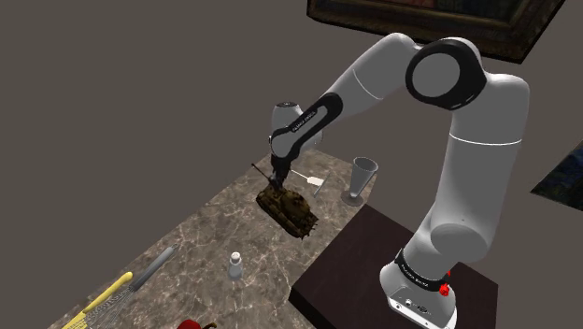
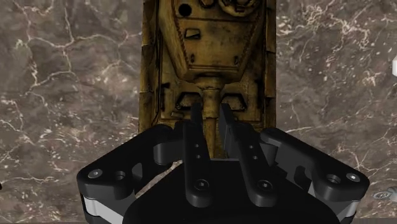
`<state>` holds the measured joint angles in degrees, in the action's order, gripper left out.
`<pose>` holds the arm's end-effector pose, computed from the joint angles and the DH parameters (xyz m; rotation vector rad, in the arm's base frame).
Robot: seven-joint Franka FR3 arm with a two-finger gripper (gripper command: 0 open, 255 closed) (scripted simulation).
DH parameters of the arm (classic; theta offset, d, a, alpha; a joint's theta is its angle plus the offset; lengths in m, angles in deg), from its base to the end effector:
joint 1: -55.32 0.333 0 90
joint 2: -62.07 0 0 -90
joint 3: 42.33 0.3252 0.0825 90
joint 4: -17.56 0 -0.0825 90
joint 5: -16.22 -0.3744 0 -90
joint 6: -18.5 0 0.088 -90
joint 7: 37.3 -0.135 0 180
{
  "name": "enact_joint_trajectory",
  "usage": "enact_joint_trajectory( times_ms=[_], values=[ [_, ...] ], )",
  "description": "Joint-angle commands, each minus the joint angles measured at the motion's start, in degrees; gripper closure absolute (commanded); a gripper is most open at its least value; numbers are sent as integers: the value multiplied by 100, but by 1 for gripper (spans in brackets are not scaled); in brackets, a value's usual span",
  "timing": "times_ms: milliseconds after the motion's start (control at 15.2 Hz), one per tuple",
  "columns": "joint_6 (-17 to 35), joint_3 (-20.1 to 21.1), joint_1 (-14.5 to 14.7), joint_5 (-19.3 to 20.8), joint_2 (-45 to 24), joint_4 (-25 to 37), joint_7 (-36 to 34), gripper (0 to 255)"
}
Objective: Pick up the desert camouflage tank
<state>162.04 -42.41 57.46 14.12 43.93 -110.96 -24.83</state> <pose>0.5345 0.0196 0.2093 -3.0957 -0.3475 0.0816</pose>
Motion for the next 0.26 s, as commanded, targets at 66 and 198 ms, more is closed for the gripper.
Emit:
enact_joint_trajectory(
  times_ms=[66,198],
  values=[
    [-216,-7,-5,9,202,23,1,255],
    [-226,-7,-5,9,212,24,1,255]
  ],
)
